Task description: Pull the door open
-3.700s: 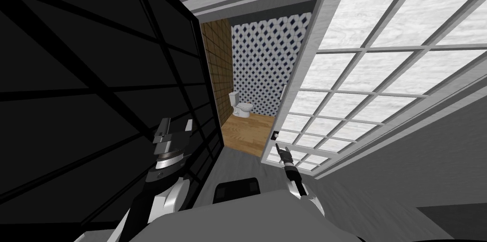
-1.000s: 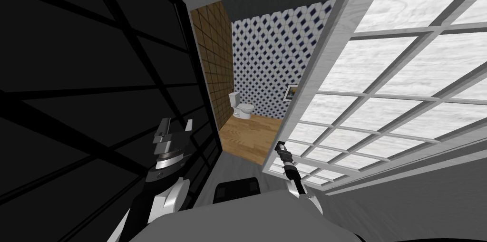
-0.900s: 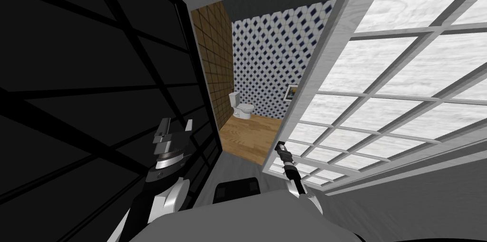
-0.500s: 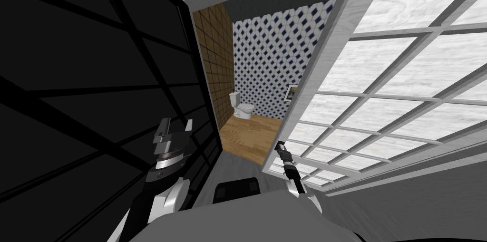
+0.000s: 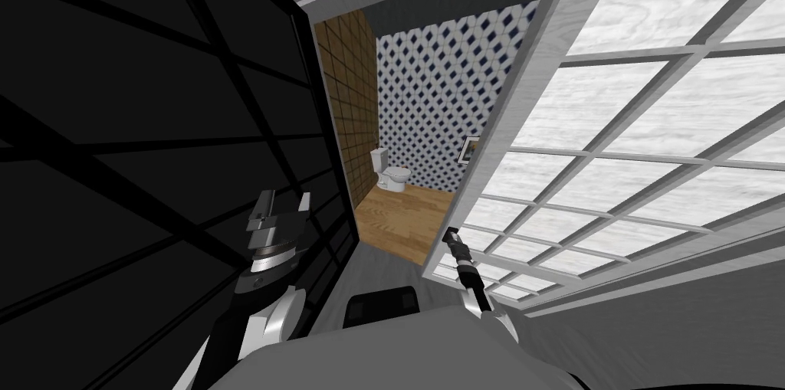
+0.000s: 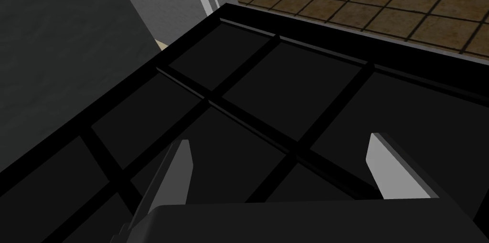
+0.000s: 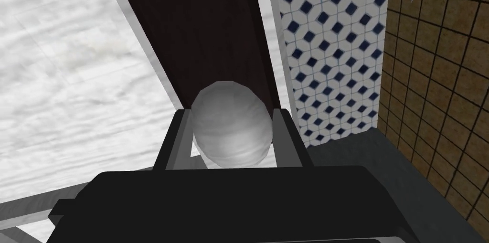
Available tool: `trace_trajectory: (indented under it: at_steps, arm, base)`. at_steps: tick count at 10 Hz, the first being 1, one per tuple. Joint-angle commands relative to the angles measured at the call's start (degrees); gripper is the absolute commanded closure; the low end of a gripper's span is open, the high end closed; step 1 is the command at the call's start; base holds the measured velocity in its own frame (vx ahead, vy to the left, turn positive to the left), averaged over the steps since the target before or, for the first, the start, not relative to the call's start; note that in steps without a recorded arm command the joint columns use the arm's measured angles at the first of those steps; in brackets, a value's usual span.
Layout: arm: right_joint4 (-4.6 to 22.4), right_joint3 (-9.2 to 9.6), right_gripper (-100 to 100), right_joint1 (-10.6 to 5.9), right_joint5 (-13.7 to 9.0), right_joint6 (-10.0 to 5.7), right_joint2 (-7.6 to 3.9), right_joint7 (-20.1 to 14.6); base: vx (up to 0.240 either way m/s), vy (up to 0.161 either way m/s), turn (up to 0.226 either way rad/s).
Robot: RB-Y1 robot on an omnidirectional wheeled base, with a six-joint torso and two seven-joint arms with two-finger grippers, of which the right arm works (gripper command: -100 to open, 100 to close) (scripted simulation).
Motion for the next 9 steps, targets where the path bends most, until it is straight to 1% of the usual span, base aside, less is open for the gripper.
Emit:
trace_trajectory:
  at_steps: [1,2,3,4,5,6,7,8,9]
  arm:
    - [0.2,0.35,100,-0.04,-0.6,-0.05,0.02,-2.9]
    - [0.2,0.35,100,-0.04,-0.6,-0.05,0.02,-3.1]
    - [0.2,0.64,100,-0.08,-1.0,-0.04,-0.02,-5.3]
    - [0.2,0.93,100,-0.12,-1.5,-0.02,-0.06,-6.8]
    - [0.2,0.93,100,-0.12,-1.5,-0.02,-0.06,-7.5]
    - [0.2,1.26,100,-0.16,-2.0,0.00,-0.11,-9.6]
    - [0.2,1.62,100,-0.21,-2.6,0.02,-0.16,-11.0]
    - [0.2,1.62,100,-0.21,-2.6,0.02,-0.16,-12.1]
    - [0.1,1.99,100,-0.25,-3.2,0.04,-0.21,-14.0]
  base:
    - [-0.020,-0.007,0.021]
    - [-0.018,-0.008,0.014]
    - [-0.023,-0.006,0.026]
    - [-0.030,-0.013,0.035]
    - [-0.023,-0.013,0.015]
    - [-0.026,-0.012,0.026]
    - [-0.037,-0.011,0.038]
    - [-0.027,-0.009,0.019]
    - [-0.027,-0.008,0.027]
